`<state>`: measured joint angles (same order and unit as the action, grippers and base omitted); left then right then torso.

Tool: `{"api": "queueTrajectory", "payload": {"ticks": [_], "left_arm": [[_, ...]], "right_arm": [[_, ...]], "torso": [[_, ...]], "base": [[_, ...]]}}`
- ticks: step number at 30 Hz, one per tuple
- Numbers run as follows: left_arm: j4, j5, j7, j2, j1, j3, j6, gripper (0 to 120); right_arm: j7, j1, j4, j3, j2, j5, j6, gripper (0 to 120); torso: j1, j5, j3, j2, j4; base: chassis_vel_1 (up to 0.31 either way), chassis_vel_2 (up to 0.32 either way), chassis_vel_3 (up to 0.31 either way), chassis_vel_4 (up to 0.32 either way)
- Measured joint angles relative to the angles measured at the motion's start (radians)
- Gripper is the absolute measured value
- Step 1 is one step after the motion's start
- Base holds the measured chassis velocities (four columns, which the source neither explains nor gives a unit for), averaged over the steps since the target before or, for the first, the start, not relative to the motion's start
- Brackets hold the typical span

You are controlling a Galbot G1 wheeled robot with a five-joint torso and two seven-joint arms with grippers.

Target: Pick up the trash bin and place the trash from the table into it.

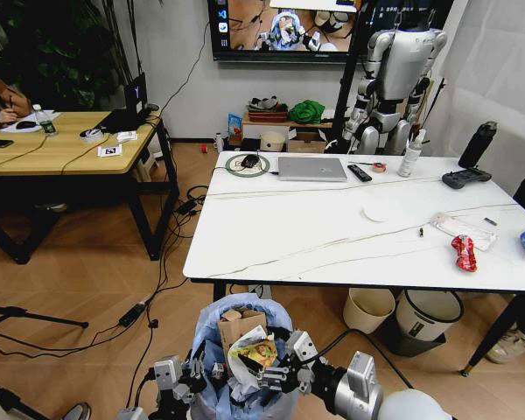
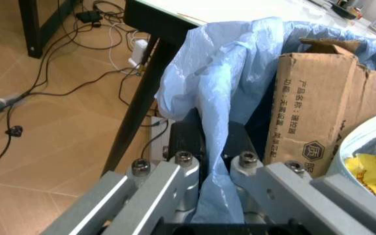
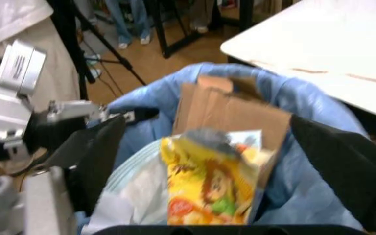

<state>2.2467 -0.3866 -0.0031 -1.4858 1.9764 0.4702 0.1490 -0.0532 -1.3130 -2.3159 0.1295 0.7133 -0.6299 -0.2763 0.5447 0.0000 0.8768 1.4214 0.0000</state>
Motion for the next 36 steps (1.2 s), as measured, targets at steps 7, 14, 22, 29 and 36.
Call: {"api": "queueTrajectory", "payload": {"ticks": [7,14,22,29,36], "left_arm": [[0.008,-0.005,0.0,0.005,0.002,0.003,-0.001,1],[0.01,-0.013,0.0,0.018,0.002,0.009,-0.001,1],[0.01,-0.015,0.002,0.036,-0.003,0.022,-0.008,1],[-0.016,-0.023,0.009,0.061,-0.014,0.041,-0.02,1],[-0.043,-0.036,0.012,0.089,-0.029,0.047,-0.025,1]], "right_arm": [[-0.008,-0.028,-0.024,-0.156,0.036,-0.057,0.032,100],[-0.014,-0.044,-0.034,-0.297,0.069,-0.117,0.063,100],[-0.032,-0.111,0.029,-0.463,0.199,-0.111,0.166,100],[0.021,-0.228,0.102,-0.664,0.408,-0.003,0.214,100],[0.118,-0.347,0.156,-0.772,0.633,0.098,0.331,100]], "torso": [[0.0,0.0,0.0,0.0,-0.0001],[0.0,-0.0001,0.0,0.0,0.0],[0.0,0.0001,0.0,0.0,0.0],[0.0,-0.0003,0.0,0.0,0.0],[0.0,-0.0002,0.0,0.0,-0.0002]], "base": [[0.0,0.0,0.0,0.0],[0.0,0.0,0.0,0.0],[0.0,0.0,0.0,0.0],[0.0,0.0,0.0,0.0],[0.0,0.0,0.0,0.0]]}}
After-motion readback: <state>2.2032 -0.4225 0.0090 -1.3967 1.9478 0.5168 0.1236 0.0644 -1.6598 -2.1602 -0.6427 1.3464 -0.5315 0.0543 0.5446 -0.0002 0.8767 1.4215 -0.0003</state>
